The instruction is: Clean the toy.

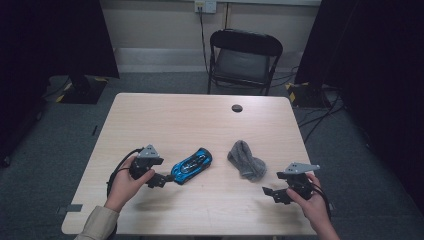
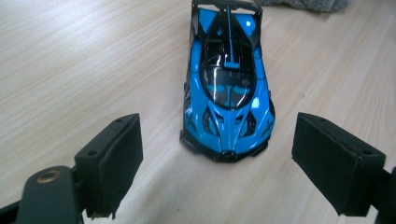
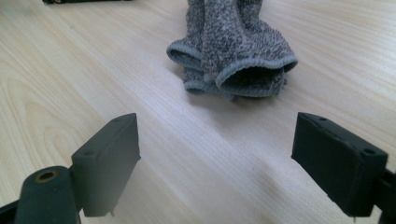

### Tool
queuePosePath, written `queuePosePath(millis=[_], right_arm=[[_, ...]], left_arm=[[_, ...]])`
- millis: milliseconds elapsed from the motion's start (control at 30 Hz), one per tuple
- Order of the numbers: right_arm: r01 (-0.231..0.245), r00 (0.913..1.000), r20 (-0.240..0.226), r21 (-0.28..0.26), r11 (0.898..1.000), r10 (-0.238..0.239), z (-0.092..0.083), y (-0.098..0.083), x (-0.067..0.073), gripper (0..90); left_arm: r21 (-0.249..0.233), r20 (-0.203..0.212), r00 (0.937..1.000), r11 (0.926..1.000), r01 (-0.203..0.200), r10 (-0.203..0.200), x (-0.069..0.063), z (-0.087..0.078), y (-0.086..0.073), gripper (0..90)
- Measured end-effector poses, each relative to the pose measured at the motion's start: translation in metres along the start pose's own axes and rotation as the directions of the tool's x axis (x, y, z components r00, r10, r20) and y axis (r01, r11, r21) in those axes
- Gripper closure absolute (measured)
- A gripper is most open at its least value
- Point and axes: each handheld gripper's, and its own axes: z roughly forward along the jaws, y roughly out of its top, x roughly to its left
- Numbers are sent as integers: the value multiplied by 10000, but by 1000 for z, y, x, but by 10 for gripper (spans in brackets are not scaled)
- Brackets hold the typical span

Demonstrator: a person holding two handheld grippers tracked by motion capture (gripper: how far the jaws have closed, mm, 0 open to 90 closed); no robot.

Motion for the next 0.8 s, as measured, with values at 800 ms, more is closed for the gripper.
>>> queuePosePath(millis=[800], right_arm=[[-199,9998,6,397,9990,199,2,-26,-8,145]], left_arm=[[61,-144,9998,9999,-129,130,4,-12,-33,162]])
